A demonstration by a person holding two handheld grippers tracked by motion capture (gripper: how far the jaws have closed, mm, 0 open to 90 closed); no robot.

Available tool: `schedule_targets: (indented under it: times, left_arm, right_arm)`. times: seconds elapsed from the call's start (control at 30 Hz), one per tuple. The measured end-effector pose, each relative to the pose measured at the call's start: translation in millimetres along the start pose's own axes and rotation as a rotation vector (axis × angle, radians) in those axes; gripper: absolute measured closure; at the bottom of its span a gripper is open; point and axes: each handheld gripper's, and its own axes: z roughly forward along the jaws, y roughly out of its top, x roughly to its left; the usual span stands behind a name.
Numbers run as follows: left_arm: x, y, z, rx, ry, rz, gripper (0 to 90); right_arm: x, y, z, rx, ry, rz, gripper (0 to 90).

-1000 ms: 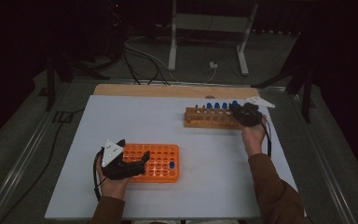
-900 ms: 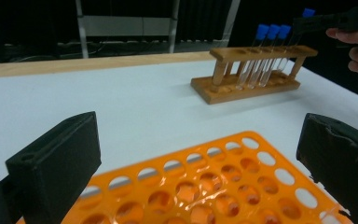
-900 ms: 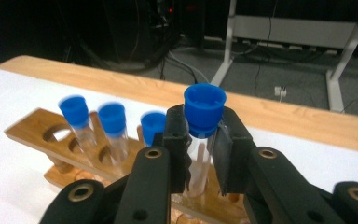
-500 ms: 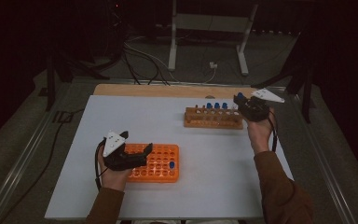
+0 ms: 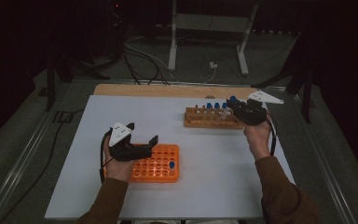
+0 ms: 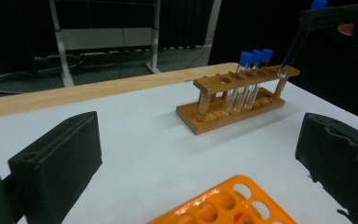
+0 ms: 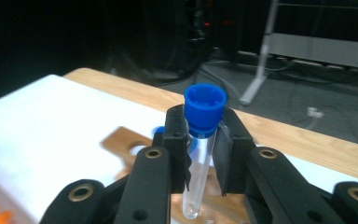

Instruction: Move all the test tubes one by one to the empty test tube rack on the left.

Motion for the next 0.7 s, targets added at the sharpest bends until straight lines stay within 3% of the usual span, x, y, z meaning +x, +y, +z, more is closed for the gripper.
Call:
schedule_targets:
  times: [0.27, 0.43, 0.7]
  left_arm:
    - [-10.6, 9.6, 18.2, 0.04, -0.022, 0.013, 2.6]
    - [-16.7, 15.9, 28.0, 0.033, -0.035, 0.018, 2.6]
    - [-26.3, 20.4, 46.6, 0.056, -0.047, 0.068, 3.6]
  right_arm:
    - [30.4, 6.0, 1.7, 0.022, 0.122, -0.009, 77.3]
    - [49.9, 7.5, 7.0, 0.037, 0.179, -0.031, 77.3]
    - [80.6, 7.0, 19.1, 0.068, 0.265, -0.055, 77.2]
